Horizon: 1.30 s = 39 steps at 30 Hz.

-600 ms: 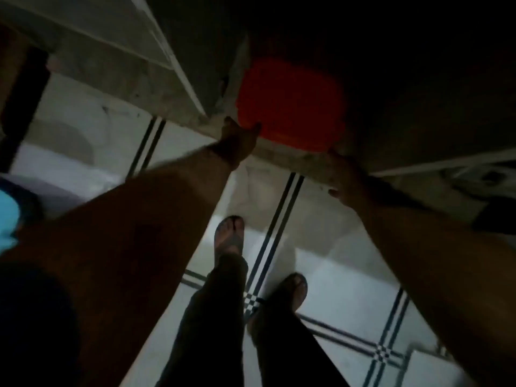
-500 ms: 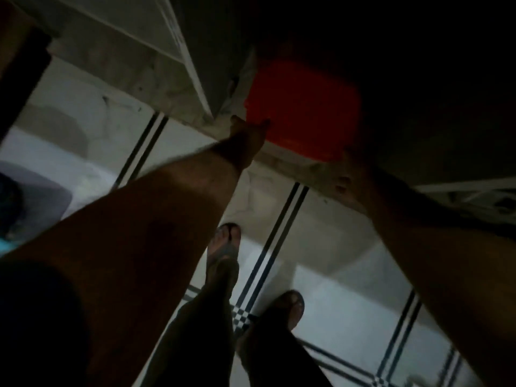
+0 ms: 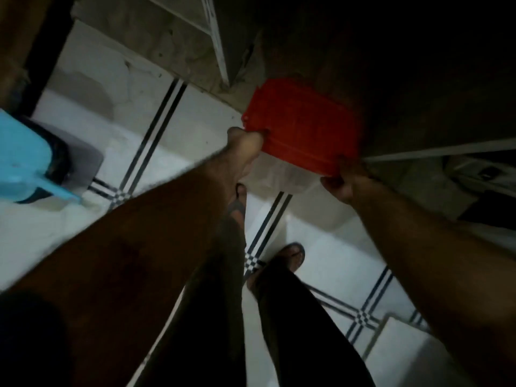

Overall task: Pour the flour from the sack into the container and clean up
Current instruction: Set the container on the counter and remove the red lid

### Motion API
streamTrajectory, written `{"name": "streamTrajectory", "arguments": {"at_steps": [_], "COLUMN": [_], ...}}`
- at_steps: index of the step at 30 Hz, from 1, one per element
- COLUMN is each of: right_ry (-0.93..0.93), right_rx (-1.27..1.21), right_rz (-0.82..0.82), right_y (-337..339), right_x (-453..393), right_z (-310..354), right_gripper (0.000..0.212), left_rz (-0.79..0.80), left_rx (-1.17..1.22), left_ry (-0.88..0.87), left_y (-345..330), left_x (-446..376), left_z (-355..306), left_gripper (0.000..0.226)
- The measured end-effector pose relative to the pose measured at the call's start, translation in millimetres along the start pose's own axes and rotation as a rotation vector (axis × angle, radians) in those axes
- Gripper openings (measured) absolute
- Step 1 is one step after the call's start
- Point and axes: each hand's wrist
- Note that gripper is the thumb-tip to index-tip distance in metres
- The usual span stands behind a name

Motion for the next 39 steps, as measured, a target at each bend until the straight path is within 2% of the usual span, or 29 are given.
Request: {"name": "streamTrajectory", "arguments": {"at_steps": [4,5,9,12,15,19,21,25,28,33,39], "right_ry": [-0.034,-0.041,-0.032,0.027,0.096,0.214,0.273,0.39,0.349,0.246,0.411], "right_rx": [0.084,0.07,0.046,-0.013,-0.07,-0.113,-0.142,-0.211,-0.249,-0.337,-0.389], "right_rz": [0.092,0.115,0.215,0.336,0.428,0.47,0.488,0.499,0.487,0.47,0.439], "right_y": [21,28,38,34,26,25,25,24,20,15,-11], "right_x": [132,164,288,371,443,513,538,566,569,563,560], "right_z": [-12,-15,6,35,67,103,123,167,199,238,308], "right_gripper": [0.009,0.009,0.036,0.035,0.022,0.034,0.035,0.021,0.023,0.034,0.028], "left_rz": [-0.037,-0.053,-0.089,-0.113,-0.131,-0.194,-0.212,-0.217,-0.2,-0.123,0.054], "left_rx": [0.053,0.072,0.118,0.191,0.27,0.327,0.367,0.42,0.366,0.224,0.202], "left_ry": [0.043,0.037,0.001,-0.081,-0.21,-0.395,-0.481,-0.629,-0.69,-0.744,-0.797], "left_y": [57,74,134,173,201,219,222,212,198,188,174], "left_x": [124,157,256,323,392,468,494,522,529,521,488], "left_z": [-2,-7,-49,-103,-159,-209,-230,-274,-314,-386,-468], "left_gripper": [0.035,0.036,0.028,0.03,0.036,0.037,0.039,0.039,0.045,0.054,0.041]}}
Point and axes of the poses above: each hand's wrist, its own x-axis away from the middle knuckle, its own y-axis out of the back of the hand, z = x × y, and after that the axes turned 10 degrees about -x, right-handed
